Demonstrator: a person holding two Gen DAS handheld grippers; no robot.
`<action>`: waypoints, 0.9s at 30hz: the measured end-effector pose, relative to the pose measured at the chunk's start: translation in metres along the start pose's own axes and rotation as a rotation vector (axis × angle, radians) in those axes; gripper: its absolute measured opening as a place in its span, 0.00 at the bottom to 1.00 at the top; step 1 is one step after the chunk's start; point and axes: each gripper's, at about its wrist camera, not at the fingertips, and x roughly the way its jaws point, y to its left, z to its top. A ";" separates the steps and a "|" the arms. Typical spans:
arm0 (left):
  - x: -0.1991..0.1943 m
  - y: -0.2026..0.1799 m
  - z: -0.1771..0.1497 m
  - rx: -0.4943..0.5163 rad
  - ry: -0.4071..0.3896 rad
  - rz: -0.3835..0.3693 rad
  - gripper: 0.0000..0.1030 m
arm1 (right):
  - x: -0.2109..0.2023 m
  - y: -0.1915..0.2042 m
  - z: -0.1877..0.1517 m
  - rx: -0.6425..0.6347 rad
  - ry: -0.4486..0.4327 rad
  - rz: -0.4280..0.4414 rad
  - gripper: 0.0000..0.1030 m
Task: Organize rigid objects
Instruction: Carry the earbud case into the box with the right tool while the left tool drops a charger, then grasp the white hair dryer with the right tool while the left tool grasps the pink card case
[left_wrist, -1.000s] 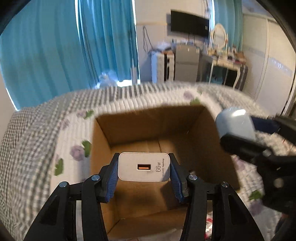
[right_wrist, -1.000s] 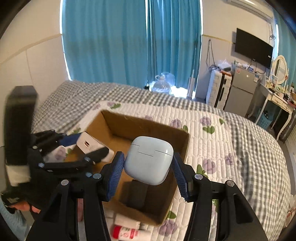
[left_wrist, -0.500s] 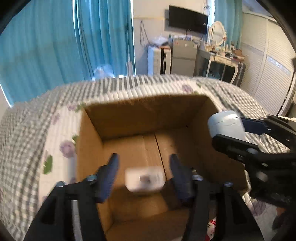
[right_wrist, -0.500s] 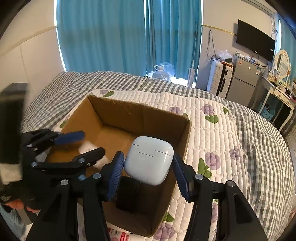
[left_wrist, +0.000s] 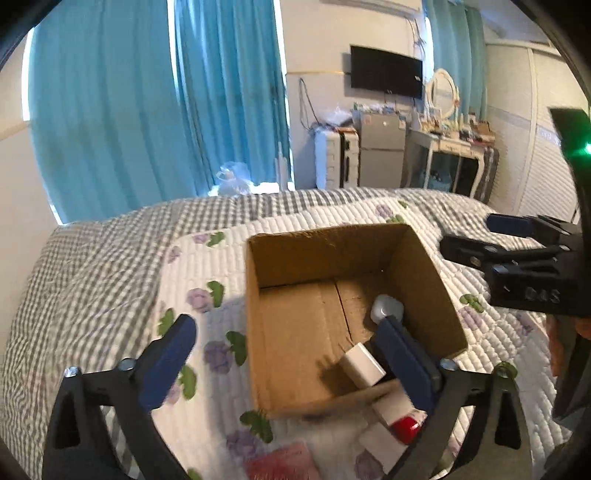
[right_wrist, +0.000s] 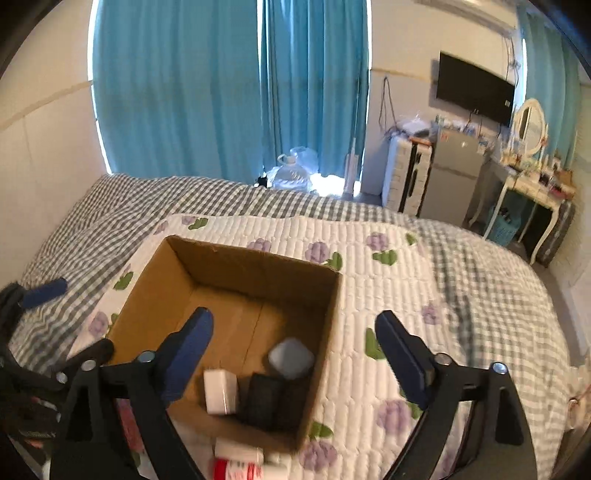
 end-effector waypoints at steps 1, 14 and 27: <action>-0.009 0.001 -0.004 0.001 -0.006 0.008 1.00 | -0.012 0.004 -0.004 -0.018 -0.014 -0.016 0.93; -0.032 -0.001 -0.085 -0.024 0.061 0.033 1.00 | -0.037 0.057 -0.125 -0.064 0.189 0.087 0.95; 0.000 0.010 -0.140 -0.044 0.160 0.087 1.00 | 0.033 0.094 -0.191 -0.112 0.424 0.170 0.50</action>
